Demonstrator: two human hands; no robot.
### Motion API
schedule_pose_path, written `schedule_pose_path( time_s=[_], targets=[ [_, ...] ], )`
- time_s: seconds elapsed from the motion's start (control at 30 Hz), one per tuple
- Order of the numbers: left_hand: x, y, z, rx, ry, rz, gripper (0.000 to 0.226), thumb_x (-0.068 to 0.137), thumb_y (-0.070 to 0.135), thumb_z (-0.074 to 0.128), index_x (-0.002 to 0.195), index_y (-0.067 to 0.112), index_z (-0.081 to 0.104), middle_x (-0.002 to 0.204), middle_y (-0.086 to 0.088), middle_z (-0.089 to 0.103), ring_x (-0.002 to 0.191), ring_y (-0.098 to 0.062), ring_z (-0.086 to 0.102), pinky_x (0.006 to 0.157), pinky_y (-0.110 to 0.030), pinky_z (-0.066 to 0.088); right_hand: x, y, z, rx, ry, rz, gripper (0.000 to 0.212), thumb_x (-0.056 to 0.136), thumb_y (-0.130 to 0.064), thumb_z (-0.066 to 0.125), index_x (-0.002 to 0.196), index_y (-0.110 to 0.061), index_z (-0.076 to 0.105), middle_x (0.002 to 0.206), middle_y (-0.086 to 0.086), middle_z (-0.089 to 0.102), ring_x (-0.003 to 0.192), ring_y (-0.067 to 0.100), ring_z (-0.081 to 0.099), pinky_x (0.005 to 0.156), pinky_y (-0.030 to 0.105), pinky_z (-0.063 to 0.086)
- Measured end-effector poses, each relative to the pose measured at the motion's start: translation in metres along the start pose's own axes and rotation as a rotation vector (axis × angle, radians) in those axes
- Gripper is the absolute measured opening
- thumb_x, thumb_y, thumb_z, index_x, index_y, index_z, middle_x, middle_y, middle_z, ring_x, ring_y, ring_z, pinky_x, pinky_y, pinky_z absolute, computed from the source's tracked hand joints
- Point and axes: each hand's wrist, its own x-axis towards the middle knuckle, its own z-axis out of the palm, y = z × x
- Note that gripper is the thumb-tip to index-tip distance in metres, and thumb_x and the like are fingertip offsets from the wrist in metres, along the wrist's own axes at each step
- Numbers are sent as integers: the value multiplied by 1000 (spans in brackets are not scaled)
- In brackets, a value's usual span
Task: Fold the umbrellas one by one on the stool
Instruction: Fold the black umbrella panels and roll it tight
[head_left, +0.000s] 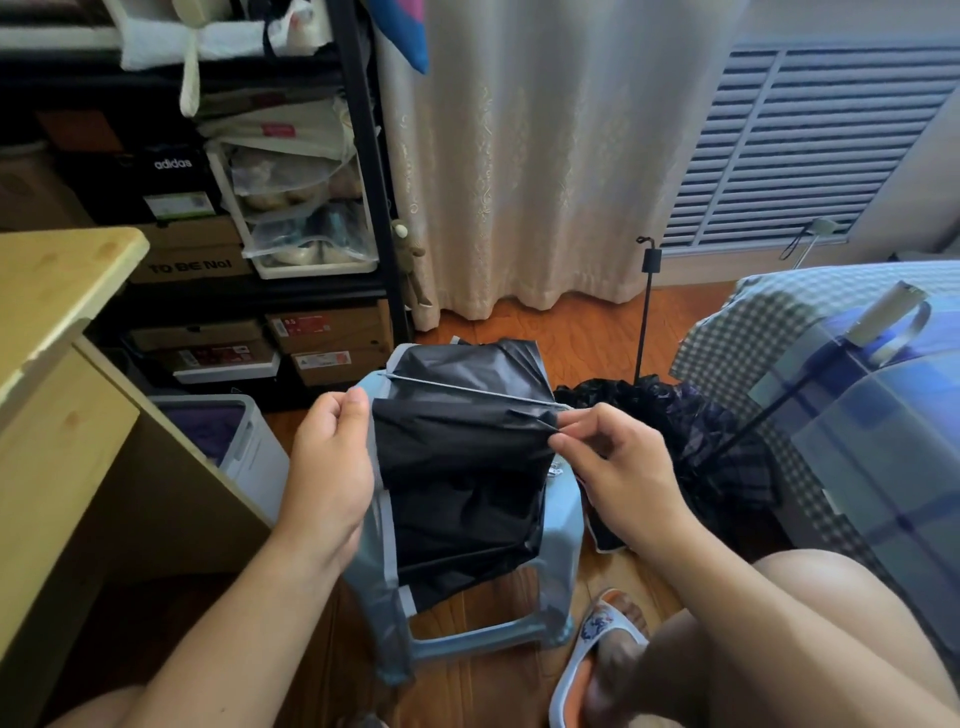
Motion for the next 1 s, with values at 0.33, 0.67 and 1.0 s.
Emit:
schedule_pose_path(
  time_s=[0.33,0.67,1.0],
  targets=[
    [-4,13,-6,-119,-121,-44,31,110,36,42,103,19,66,111,-13,73,114,-31,67,104,-51,52,-6,-8,-5,84,-510,35,80,90,-5,77,148,-50,46,166,-33,6,102,28,72,93,39,59],
    [-10,14,-3,-17,-121,62,37,98,59,47,94,27,65,109,-23,66,111,-46,62,96,-69,50,-10,-10,2,64,-228,91,92,88,-15,80,158,-41,27,109,-7,65,106,6,66,96,23,53],
    [-32,29,-11,162,-214,487,30,94,23,65,121,35,64,100,7,77,101,-15,73,90,-39,60,-13,-6,4,-45,88,-178,51,89,-7,76,134,-23,59,97,-13,63,99,16,66,95,34,54]
  ],
)
